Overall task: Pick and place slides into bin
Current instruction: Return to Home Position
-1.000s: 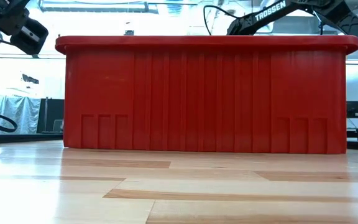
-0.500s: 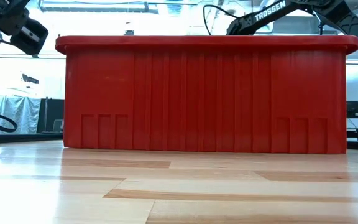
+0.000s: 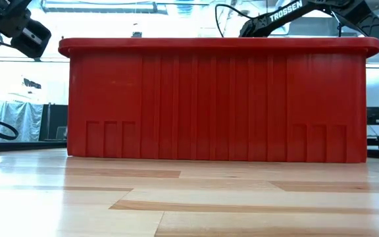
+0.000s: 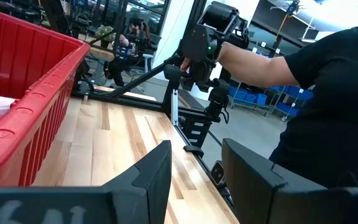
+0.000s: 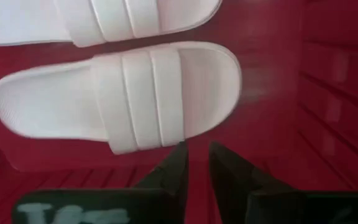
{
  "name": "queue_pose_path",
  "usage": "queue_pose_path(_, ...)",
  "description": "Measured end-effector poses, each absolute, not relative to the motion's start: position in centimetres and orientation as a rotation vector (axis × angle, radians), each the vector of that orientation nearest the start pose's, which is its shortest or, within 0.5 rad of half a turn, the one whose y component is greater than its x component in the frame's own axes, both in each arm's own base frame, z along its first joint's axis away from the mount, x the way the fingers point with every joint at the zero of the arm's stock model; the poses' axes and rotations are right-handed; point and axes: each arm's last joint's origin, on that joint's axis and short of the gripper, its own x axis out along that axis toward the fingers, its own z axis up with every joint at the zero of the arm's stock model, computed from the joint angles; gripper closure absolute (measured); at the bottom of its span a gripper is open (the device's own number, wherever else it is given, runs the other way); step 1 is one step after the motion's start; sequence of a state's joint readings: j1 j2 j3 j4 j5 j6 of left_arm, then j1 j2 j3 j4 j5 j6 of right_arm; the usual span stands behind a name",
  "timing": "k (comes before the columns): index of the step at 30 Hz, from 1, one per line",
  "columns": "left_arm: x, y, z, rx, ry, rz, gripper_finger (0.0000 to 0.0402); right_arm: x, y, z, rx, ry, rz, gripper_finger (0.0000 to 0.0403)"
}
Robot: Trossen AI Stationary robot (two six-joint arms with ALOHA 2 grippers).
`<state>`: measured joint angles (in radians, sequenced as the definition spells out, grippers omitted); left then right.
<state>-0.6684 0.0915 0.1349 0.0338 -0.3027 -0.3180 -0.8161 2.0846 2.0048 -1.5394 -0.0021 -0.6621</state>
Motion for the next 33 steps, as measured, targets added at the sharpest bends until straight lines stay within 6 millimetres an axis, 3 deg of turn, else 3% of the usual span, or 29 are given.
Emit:
queue_pose_path(14, 7.9, -5.2, 20.6, -0.350, -0.010, -0.374, 0.0269, 27.7, -28.2, 27.8, 0.117, 1.597, -0.107, 0.0346)
queue_pose_path(17, 7.9, -5.2, 20.6, -0.351, -0.010, -0.374, 0.0269, 27.7, -27.8, 28.6, 0.108, 1.579, -0.128, 0.0346)
queue_pose_path(23, 7.9, -5.2, 20.6, -0.351, -0.011, -0.374, 0.0269, 26.9, -25.6, 32.8, 0.025, 1.469, -0.181, 0.0346)
queue_pose_path(33, 7.9, -5.2, 20.6, -0.351, -0.011, -0.374, 0.0269, 23.5, -18.5, 43.7, -0.129, 0.994, -0.393, 0.0346)
